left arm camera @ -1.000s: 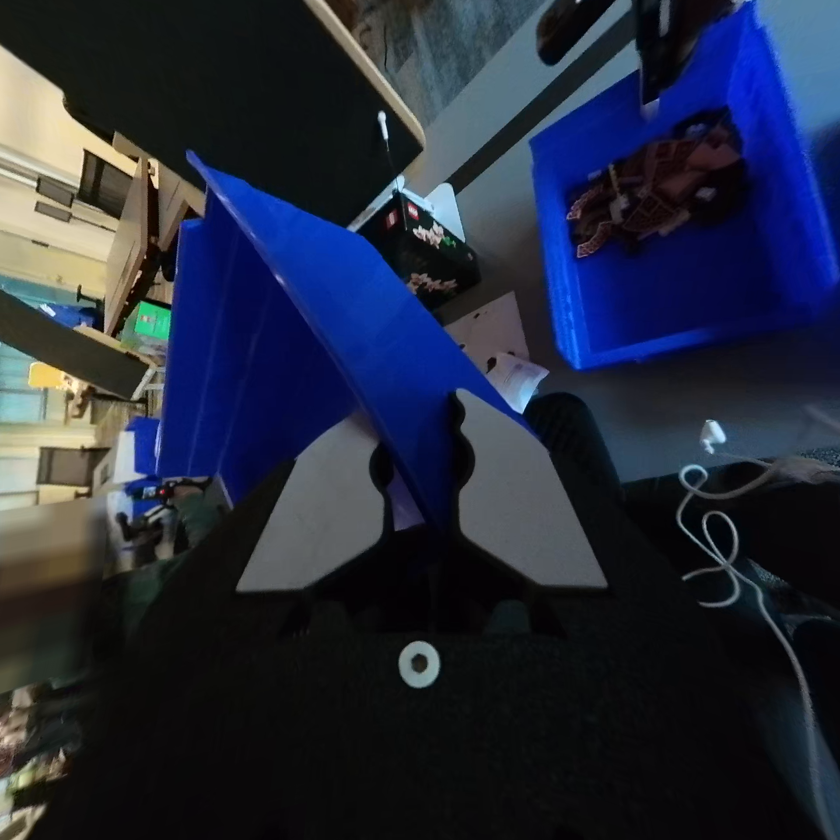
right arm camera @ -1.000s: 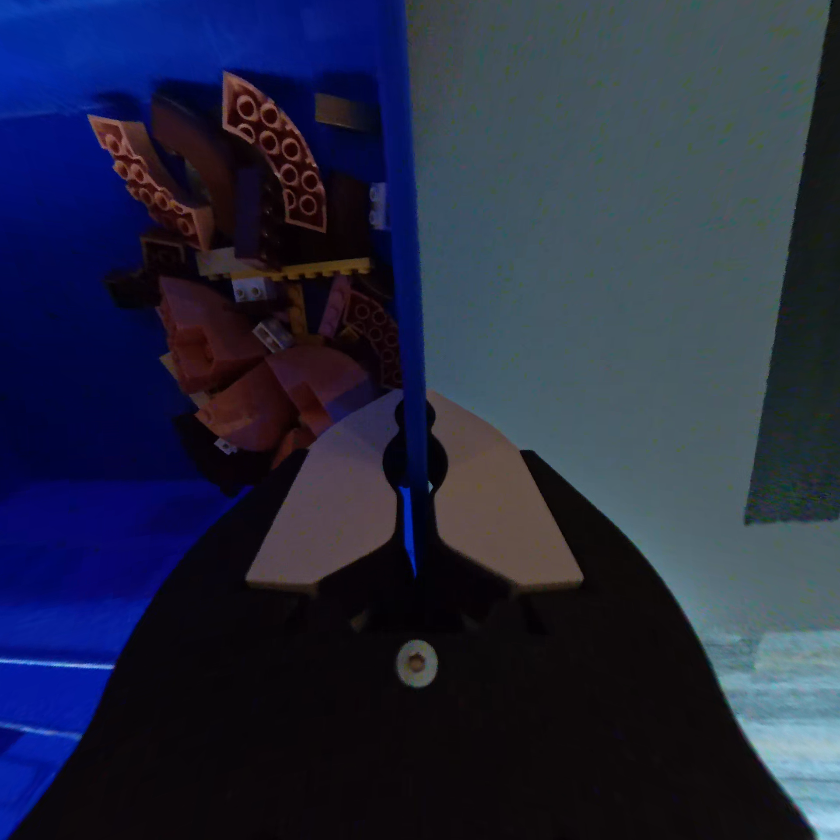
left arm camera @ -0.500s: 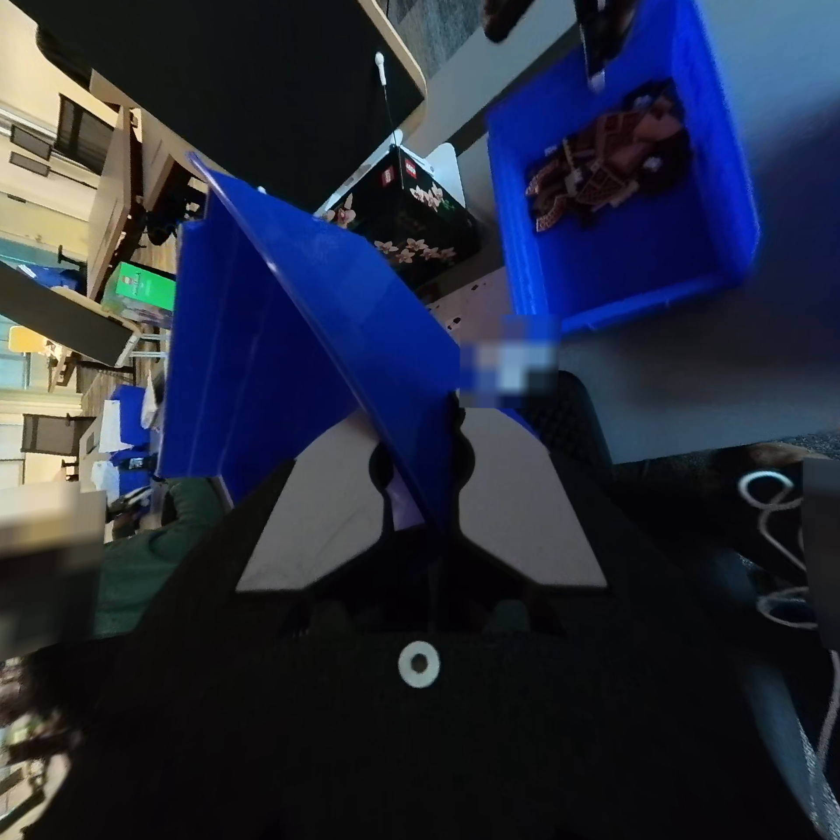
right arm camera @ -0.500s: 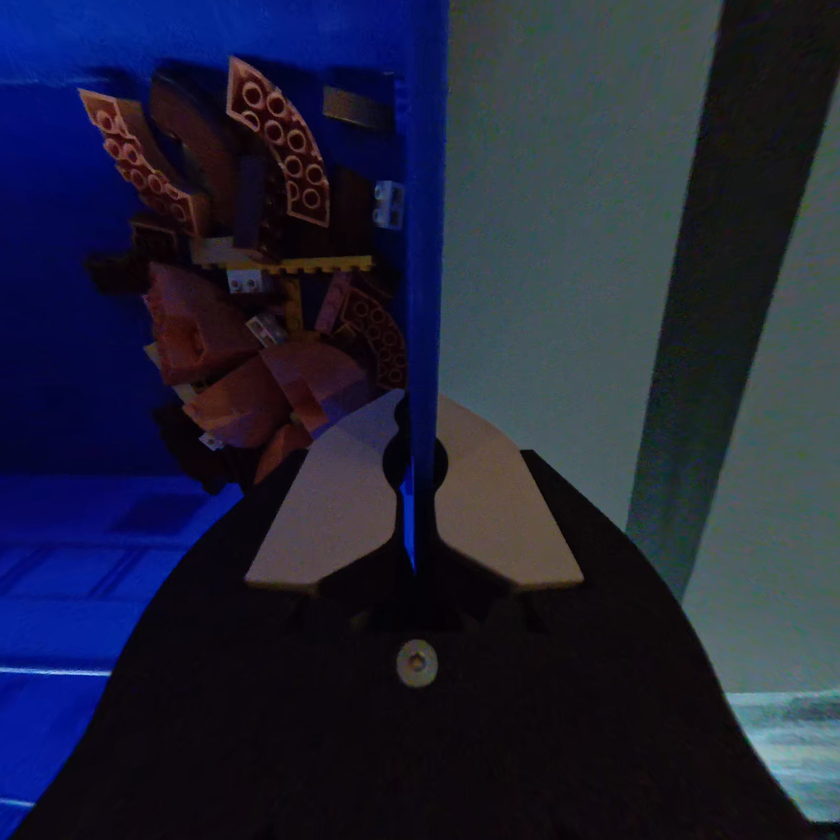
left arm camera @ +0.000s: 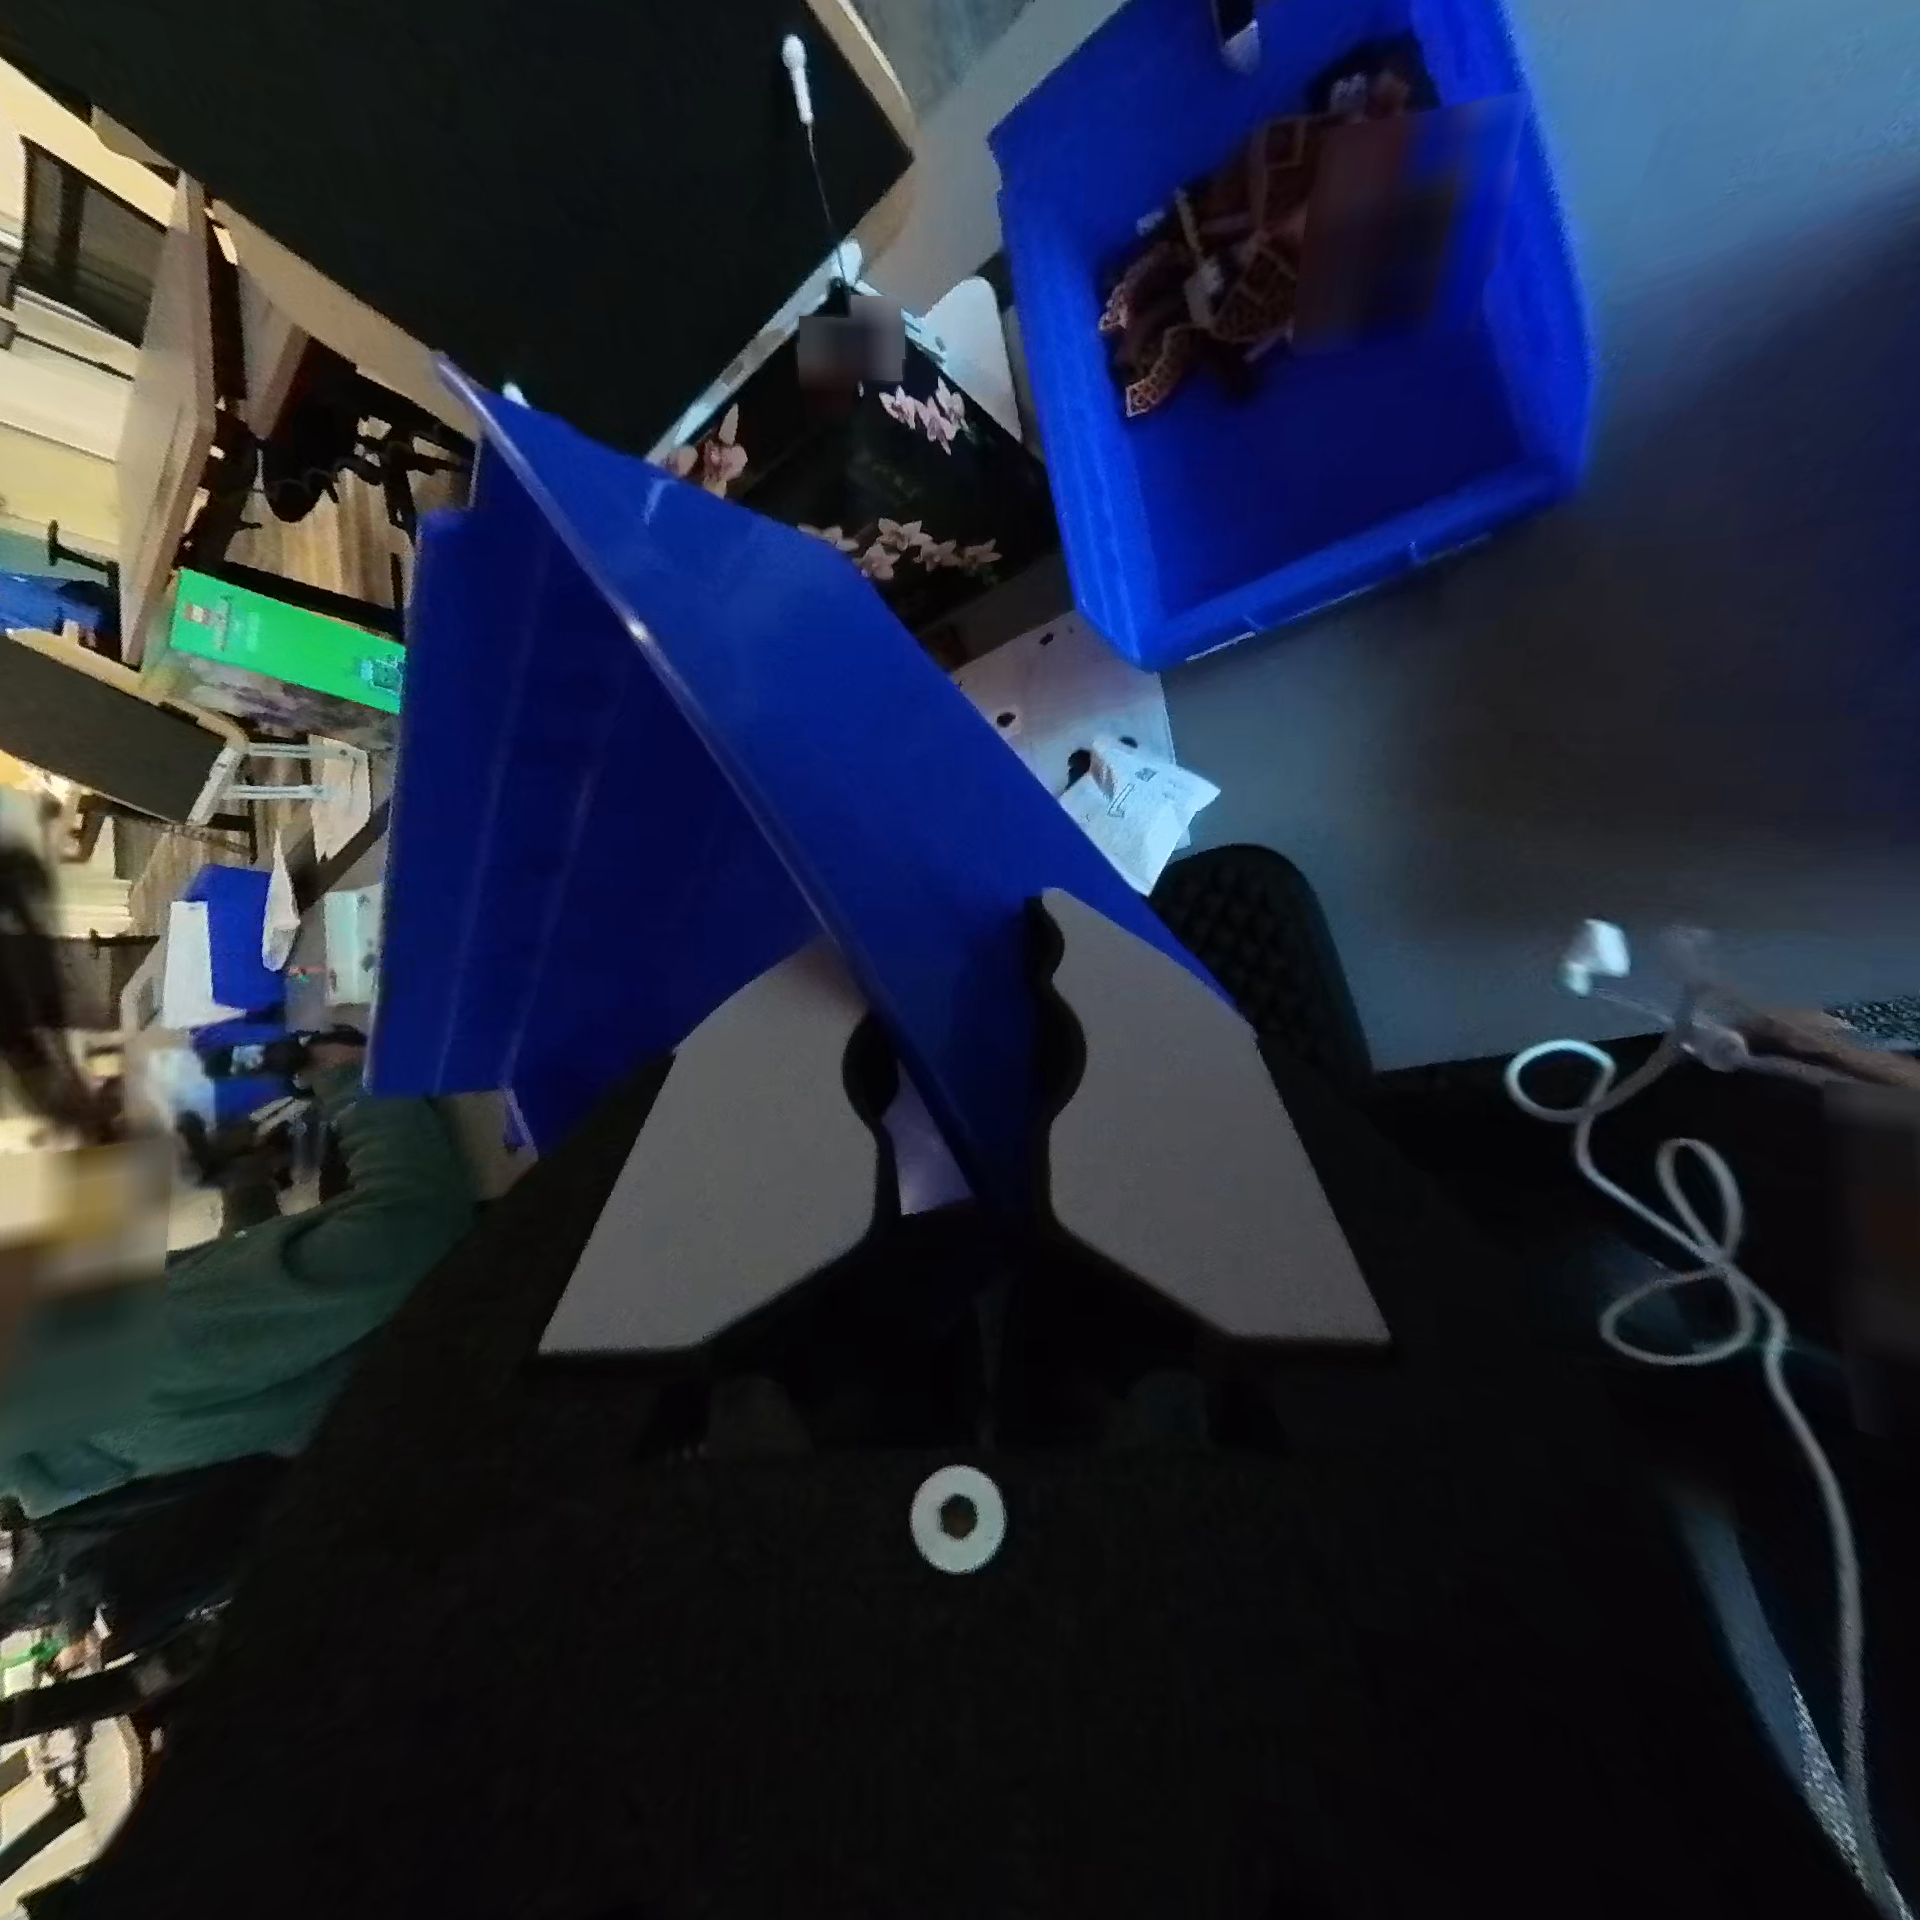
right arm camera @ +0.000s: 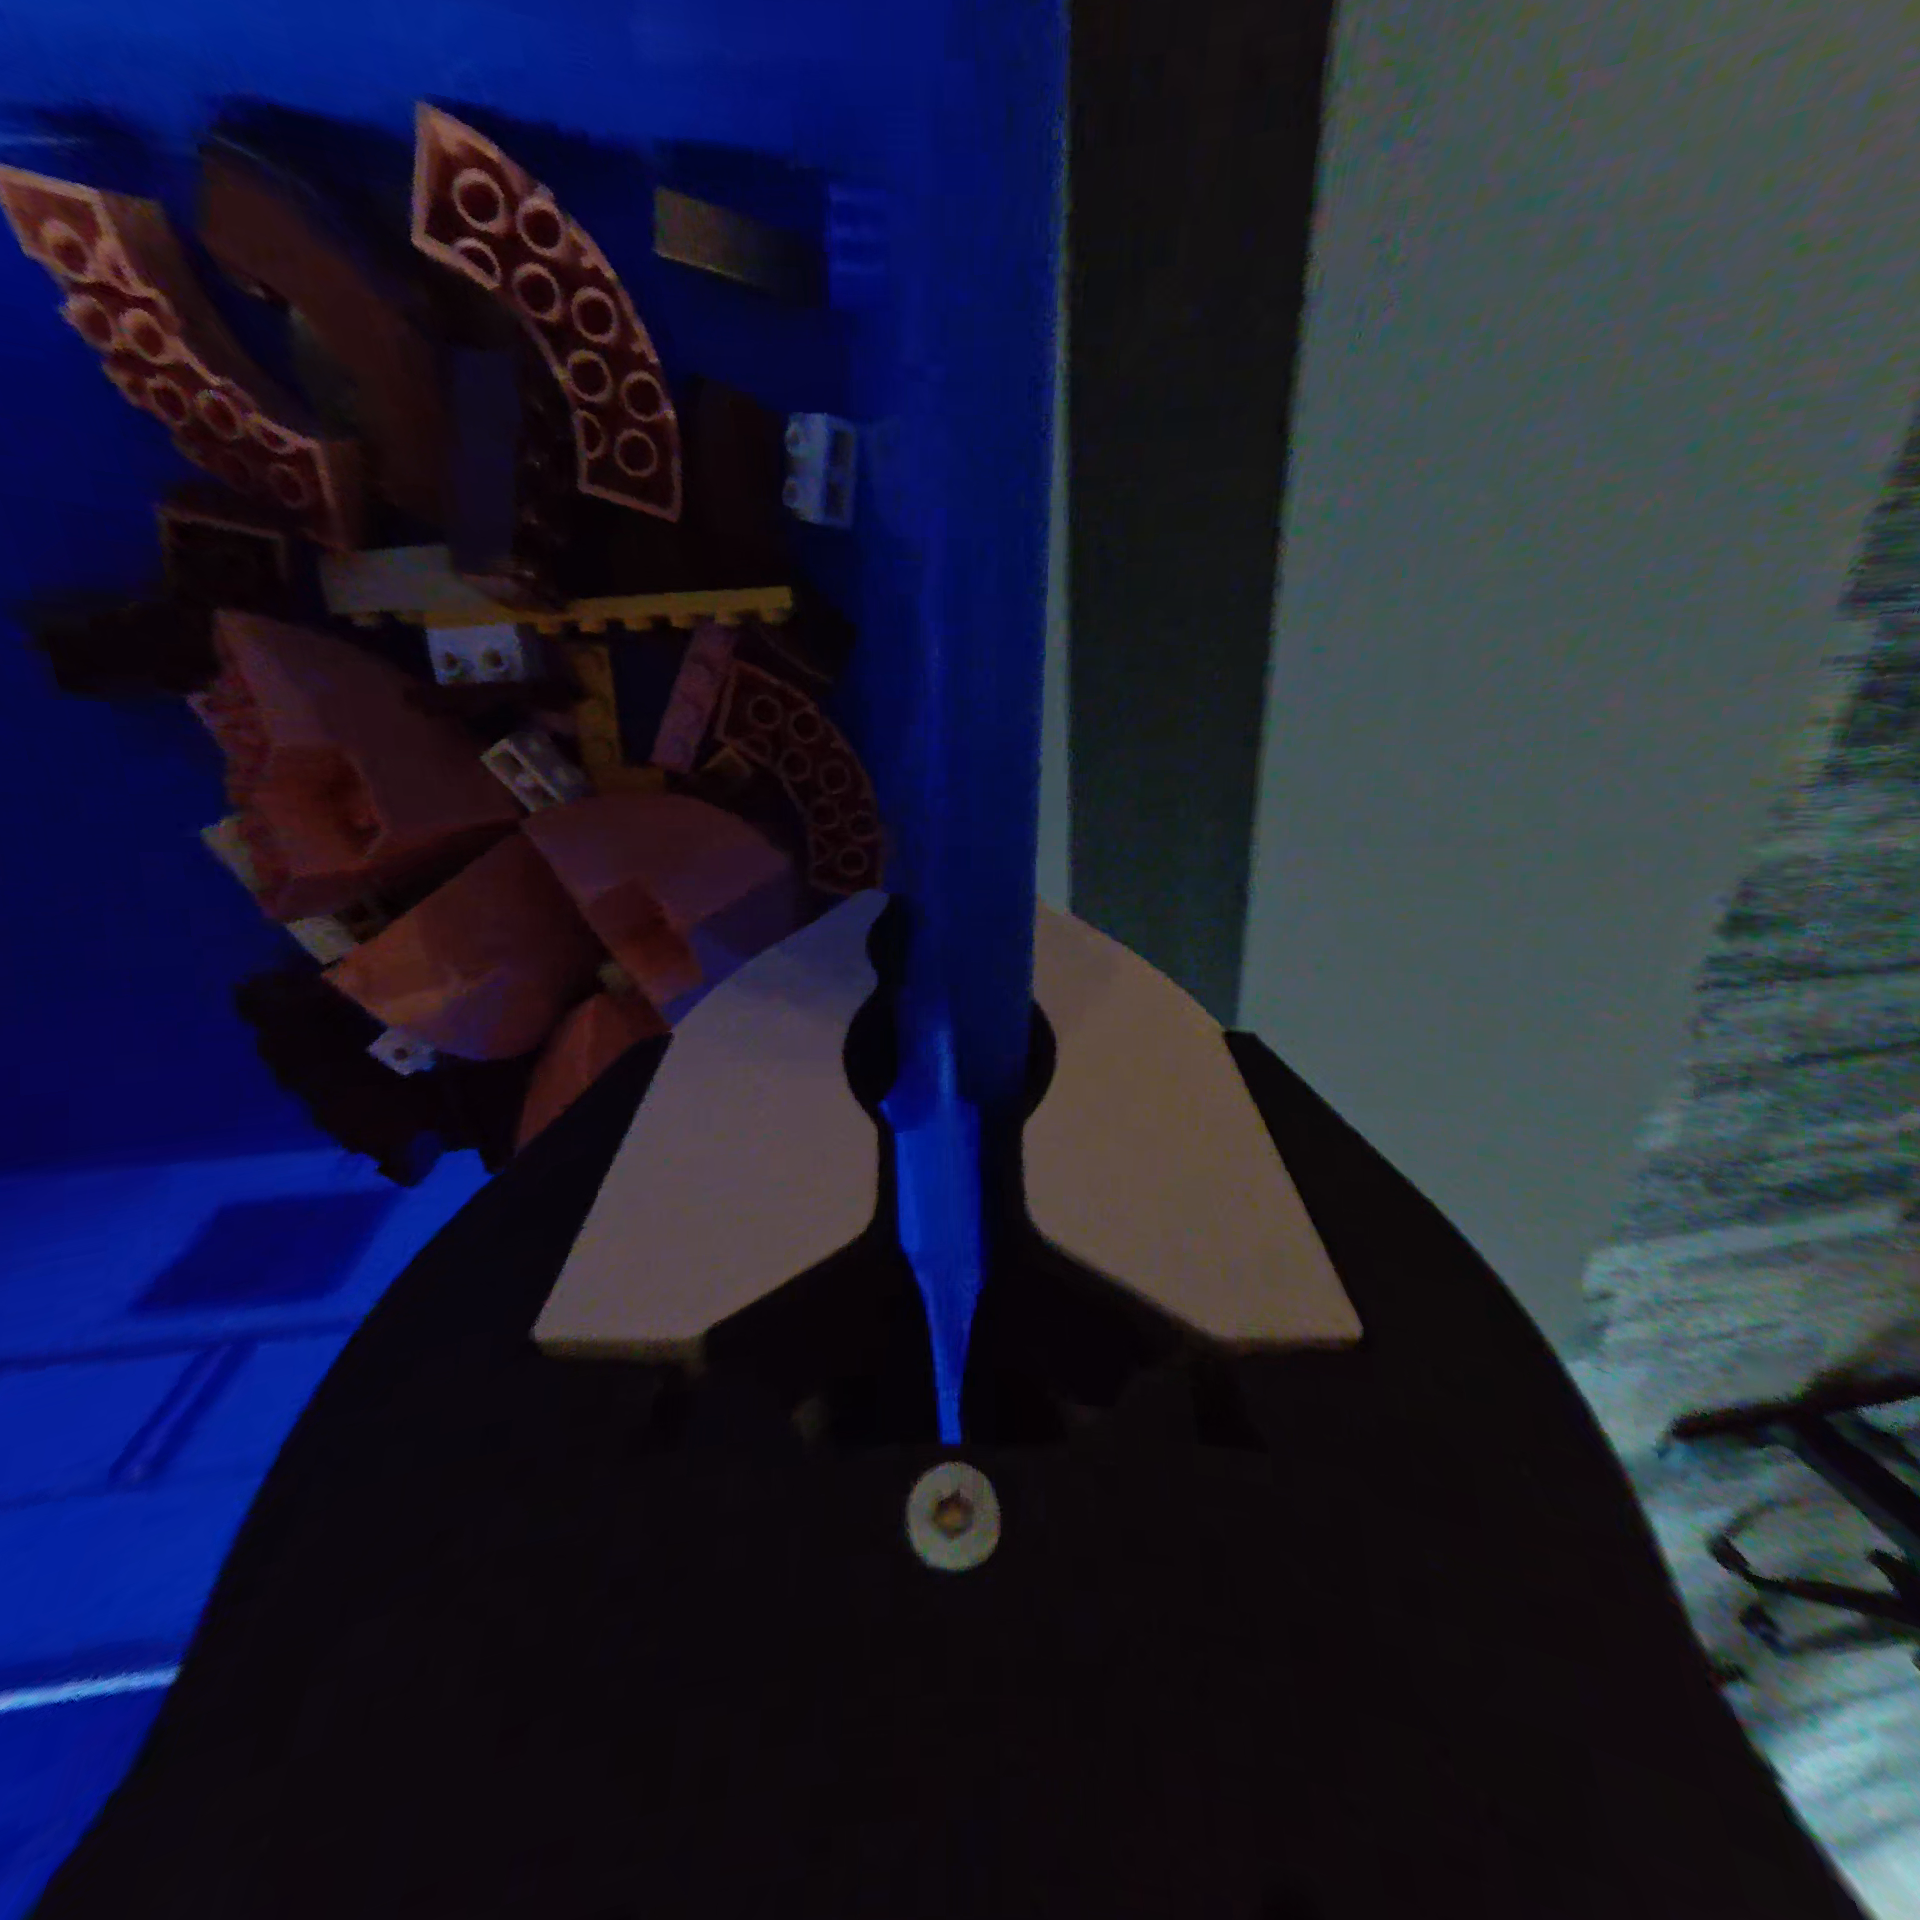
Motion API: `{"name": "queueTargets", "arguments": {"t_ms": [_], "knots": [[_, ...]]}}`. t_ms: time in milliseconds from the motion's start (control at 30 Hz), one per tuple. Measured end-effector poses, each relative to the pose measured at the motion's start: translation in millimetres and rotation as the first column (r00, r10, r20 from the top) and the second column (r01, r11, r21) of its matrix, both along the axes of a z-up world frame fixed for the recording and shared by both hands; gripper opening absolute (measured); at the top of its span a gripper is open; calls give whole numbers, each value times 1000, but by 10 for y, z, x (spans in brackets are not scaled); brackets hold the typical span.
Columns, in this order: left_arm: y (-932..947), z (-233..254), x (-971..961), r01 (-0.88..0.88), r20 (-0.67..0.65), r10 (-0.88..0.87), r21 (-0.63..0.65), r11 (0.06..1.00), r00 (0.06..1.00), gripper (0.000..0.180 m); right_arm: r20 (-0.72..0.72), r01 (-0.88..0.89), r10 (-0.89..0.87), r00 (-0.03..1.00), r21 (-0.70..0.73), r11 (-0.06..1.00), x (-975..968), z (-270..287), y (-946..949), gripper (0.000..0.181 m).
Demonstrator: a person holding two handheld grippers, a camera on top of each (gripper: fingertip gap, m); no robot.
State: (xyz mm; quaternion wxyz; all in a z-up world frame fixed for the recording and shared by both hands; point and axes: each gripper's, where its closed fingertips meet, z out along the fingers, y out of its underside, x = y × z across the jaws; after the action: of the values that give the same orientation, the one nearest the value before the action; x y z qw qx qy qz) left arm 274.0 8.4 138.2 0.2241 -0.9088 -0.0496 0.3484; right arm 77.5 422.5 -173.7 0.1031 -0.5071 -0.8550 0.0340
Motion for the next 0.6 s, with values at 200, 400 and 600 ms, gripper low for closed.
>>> {"name": "queueTargets", "arguments": {"t_ms": [200, 400, 600], "knots": [[72, 126, 28, 45, -17, -44, 5, 999, 999, 20, -180, 115, -116, 977, -19, 993, -36, 488, 52, 81], [173, 587, 150, 159, -94, -155, 35, 987, 983, 20, -232, 188, -207, 950, -101, 977, 1257, 1194, 85, 92], [267, 892, 540, 314, -173, -297, 79, 946, 939, 19, -145, 511, -524, 840, -115, 852, 3465, 1231, 87, 99]]}}
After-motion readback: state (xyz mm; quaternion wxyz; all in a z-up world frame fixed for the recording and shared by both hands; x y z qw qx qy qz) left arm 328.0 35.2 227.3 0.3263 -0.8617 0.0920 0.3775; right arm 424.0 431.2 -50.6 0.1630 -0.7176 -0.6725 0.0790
